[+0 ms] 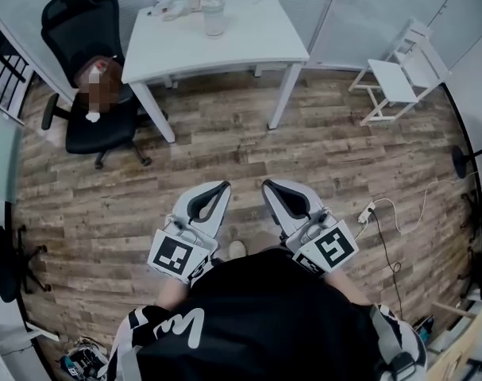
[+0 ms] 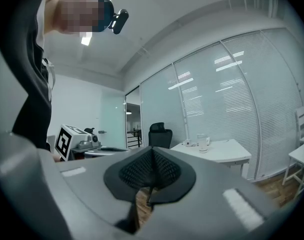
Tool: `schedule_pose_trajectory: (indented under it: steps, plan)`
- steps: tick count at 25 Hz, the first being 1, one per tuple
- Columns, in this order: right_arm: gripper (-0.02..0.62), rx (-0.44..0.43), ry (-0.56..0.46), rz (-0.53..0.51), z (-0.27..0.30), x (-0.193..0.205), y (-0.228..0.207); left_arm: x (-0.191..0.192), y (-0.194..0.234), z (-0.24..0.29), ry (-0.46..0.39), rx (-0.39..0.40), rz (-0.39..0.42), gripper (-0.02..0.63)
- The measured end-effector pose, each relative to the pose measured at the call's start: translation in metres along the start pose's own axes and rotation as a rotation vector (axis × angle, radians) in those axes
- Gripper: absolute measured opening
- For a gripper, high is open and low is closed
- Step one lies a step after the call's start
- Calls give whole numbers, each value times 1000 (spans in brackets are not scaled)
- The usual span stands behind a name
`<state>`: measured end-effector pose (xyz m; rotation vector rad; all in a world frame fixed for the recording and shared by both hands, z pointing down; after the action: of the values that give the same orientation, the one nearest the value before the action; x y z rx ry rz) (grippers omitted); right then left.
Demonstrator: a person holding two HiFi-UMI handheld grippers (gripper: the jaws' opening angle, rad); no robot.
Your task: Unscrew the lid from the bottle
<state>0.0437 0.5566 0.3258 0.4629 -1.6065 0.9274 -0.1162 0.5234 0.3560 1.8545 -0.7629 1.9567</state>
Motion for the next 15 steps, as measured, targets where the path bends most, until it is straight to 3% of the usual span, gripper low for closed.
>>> schedule_pose_trajectory:
  steps: [3,15]
  plan:
    - [0,-14,-63,-19,-5,-2,1,-1,-3,0,-6,5,-5,0]
    - [0,4,-72,5,3,0,-5,7,2,0,14,-8,-15,0]
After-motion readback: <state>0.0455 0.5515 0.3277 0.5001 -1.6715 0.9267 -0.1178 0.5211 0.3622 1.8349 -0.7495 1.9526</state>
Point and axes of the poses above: the fingertips, and each gripper's own axes: z forward along the fingers, y to its left, x out of its underside, the point moved 7 cm from there along -z, backward along the fingers, and after that the axes turned 13 degrees about z, right-handed, at the moved point
